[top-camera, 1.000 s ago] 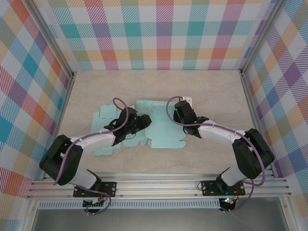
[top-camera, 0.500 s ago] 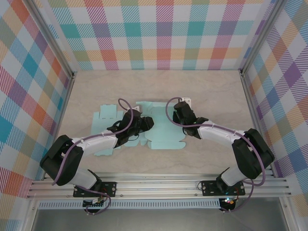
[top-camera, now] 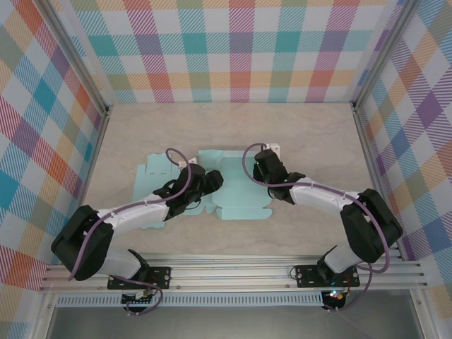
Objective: Fold the paper box
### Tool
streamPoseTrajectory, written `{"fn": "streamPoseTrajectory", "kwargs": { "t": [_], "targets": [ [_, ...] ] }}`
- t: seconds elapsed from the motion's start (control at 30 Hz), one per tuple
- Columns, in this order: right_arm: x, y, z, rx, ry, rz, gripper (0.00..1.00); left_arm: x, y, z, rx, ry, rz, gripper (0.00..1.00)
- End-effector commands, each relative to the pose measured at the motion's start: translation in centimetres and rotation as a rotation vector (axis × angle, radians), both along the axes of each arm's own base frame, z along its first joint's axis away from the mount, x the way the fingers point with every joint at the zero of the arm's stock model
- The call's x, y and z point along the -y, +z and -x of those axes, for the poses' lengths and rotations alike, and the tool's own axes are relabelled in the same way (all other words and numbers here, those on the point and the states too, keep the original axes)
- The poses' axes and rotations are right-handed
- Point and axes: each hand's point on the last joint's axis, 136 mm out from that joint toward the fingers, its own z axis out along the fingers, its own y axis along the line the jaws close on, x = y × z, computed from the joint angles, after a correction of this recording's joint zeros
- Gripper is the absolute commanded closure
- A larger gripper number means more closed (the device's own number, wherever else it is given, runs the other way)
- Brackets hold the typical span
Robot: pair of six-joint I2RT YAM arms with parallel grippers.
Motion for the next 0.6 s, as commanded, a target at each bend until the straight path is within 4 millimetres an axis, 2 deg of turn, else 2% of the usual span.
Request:
{"fn": "streamPoseTrajectory", "kwargs": {
  "t": [0.0, 0.13, 0.4, 0.47, 0.57],
  "targets": [
    [-0.1, 0.4, 0.3, 0.020, -0.002, -0.019, 1.00, 0.4, -0.4, -0.2, 0.006, -0.019, -0.022, 0.34],
    [-0.2, 0.6, 0.4, 0.022, 0.004, -0.022, 1.00, 1.6, -0.8, -0.6, 0.001, -0.045, 0.001, 0.34],
    [-0.9, 0.3, 0.5, 0.018, 0.019, -0.040, 1.00, 1.6, -0.3, -1.7, 0.052, -0.026, -0.011, 0.35],
    [-1.0, 0.2, 0.5, 0.016, 0.019, -0.040, 1.00, 1.6, 0.0, -1.9, 0.068, -0.022, -0.010, 0.39],
    [-1.1, 0.2, 0.5, 0.016, 0.021, -0.040, 1.00, 1.8, 0.4, -2.2, 0.094, -0.027, 0.001, 0.51]
  ]
}}
